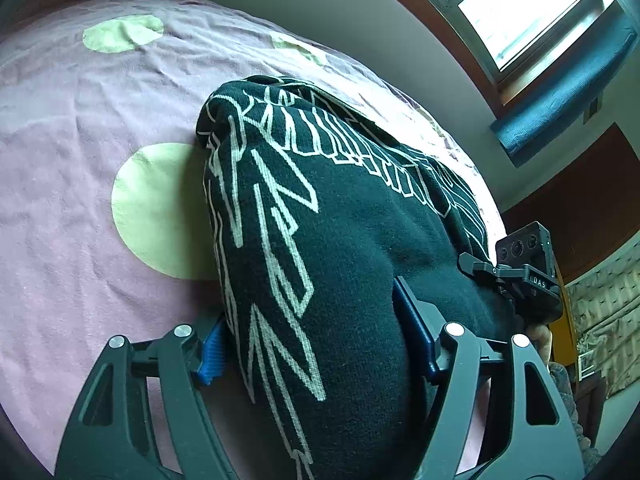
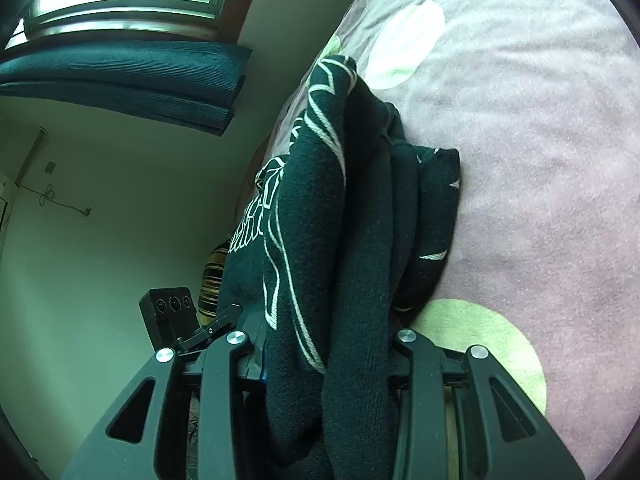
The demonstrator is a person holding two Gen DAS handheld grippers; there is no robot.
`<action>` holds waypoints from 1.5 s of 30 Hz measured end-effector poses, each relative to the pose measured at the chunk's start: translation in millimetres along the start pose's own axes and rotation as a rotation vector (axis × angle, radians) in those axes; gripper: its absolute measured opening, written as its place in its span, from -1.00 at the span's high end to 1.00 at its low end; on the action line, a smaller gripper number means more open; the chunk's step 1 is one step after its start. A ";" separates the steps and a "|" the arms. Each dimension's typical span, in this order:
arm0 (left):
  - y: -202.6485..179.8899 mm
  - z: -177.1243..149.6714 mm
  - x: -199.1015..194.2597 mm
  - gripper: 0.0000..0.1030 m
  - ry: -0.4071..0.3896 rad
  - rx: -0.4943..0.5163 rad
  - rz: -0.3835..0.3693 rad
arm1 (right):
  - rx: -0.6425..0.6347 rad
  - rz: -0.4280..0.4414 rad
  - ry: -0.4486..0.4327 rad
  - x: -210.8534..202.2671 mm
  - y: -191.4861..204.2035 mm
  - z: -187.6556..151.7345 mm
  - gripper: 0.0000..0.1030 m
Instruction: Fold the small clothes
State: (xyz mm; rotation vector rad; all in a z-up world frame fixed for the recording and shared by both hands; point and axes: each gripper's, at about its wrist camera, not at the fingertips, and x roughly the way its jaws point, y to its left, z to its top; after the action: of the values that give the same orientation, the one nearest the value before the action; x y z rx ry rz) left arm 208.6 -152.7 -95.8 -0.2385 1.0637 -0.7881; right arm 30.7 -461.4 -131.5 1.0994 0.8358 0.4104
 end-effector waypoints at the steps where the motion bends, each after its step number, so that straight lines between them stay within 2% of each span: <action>1: 1.1 -0.3 -0.3 -0.40 -0.005 0.000 -0.003 | 0.002 -0.001 0.000 1.8 1.3 1.9 0.32; 6: 5.6 -1.0 -2.9 -0.41 0.001 -0.003 -0.003 | 0.015 0.007 0.001 8.4 5.7 8.1 0.27; 8: 4.9 0.1 -3.4 -0.50 0.006 -0.007 -0.001 | 0.035 0.019 0.003 9.2 4.1 9.4 0.11; 10: 4.8 0.4 -6.4 -0.68 0.007 -0.012 0.008 | 0.047 0.019 0.002 7.7 1.3 8.2 0.00; 13: 6.7 -4.4 -20.4 -0.75 -0.004 -0.023 -0.013 | 0.049 -0.021 -0.019 -3.8 8.4 3.0 -0.20; 16: 6.1 -18.8 -39.0 -0.81 -0.017 -0.020 -0.053 | 0.005 -0.062 -0.068 -25.9 22.6 -9.3 -0.31; 20: 6.7 -47.7 -54.5 -0.83 -0.006 -0.023 -0.077 | -0.076 -0.125 -0.088 -49.8 40.5 -35.4 -0.38; 25: -2.0 -80.1 -50.6 -0.84 0.053 0.001 -0.123 | -0.114 -0.144 -0.057 -55.4 39.3 -56.8 -0.43; 28: -2.1 -88.5 -38.7 -0.84 0.079 0.016 -0.089 | -0.097 -0.181 -0.057 -50.5 28.3 -60.3 -0.46; 34: 10.1 -87.1 -38.1 -0.83 0.053 -0.055 -0.138 | -0.070 -0.134 -0.071 -53.5 9.6 -72.3 -0.55; 35: 10.3 -86.7 -36.9 -0.79 0.056 -0.057 -0.142 | -0.067 -0.123 -0.072 -51.3 8.4 -72.7 -0.53; 36: 10.6 -87.1 -35.9 -0.51 0.062 -0.054 -0.150 | -0.078 -0.124 -0.061 -48.2 9.4 -73.8 -0.45; 37: 8.8 -86.6 -33.0 -0.40 0.071 -0.054 -0.140 | -0.114 -0.139 -0.038 -41.5 14.2 -75.0 -0.19; 38: 8.1 -86.3 -33.4 -0.33 0.068 -0.055 -0.128 | -0.129 -0.153 -0.018 -38.4 16.1 -78.9 -0.04; 40: 5.6 -86.2 -39.4 -0.08 0.056 -0.048 -0.122 | -0.072 -0.118 -0.021 -38.7 10.1 -80.3 0.15; 43: -0.2 -81.0 -57.2 0.08 0.031 -0.086 -0.148 | -0.031 -0.051 -0.049 -50.3 12.6 -81.3 0.27; 45: -4.6 -77.5 -68.1 0.11 0.023 -0.115 -0.162 | -0.017 -0.008 -0.063 -59.3 20.3 -82.5 0.30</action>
State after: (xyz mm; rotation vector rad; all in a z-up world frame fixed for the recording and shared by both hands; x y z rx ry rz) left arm 123.6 -95.2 -84.4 -0.4185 1.1231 -0.8769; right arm -68.1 -441.9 -106.8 1.0881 0.7796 0.3737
